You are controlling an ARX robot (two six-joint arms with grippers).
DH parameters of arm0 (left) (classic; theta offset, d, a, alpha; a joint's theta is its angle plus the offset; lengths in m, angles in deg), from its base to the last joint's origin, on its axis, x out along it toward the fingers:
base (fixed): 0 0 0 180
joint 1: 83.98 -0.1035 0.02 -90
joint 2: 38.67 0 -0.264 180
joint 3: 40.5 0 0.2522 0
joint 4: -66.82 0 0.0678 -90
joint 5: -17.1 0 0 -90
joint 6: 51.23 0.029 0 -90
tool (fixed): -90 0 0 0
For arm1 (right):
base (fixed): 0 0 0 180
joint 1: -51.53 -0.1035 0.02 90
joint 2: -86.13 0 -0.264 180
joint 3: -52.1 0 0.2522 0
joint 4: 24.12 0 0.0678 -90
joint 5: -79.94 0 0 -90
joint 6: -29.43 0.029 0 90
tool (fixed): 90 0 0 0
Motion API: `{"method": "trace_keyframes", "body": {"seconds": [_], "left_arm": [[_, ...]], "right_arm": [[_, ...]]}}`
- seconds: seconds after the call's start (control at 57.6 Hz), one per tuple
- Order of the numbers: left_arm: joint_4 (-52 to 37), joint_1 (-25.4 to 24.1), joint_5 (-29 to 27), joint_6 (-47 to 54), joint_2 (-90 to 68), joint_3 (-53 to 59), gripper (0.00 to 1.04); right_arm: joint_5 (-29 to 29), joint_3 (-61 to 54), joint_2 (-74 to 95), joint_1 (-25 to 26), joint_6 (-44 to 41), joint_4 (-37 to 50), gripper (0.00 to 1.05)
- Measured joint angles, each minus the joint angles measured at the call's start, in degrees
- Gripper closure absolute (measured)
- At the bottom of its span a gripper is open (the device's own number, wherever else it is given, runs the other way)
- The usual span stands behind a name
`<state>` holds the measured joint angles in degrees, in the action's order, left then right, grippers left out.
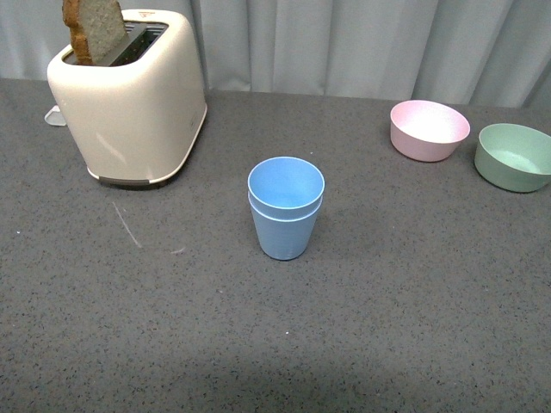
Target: Stack blue cups with both arms
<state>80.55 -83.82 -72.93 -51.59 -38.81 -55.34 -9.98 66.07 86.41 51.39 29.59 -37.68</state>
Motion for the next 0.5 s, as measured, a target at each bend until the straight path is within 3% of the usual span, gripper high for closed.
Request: {"method": "trace_keyframes", "body": {"seconds": [0.069,0.504], "left_arm": [[0.0,0.0,0.0,-0.02,0.0,0.0,0.07],[0.0,0.0,0.0,-0.02,0.0,0.0,0.07]], "right_arm": [[0.02,0.0,-0.02,0.0,-0.07,-0.11,1.03],[0.0,0.0,-0.04,0.0,-0.07,-0.11,0.28]]}}
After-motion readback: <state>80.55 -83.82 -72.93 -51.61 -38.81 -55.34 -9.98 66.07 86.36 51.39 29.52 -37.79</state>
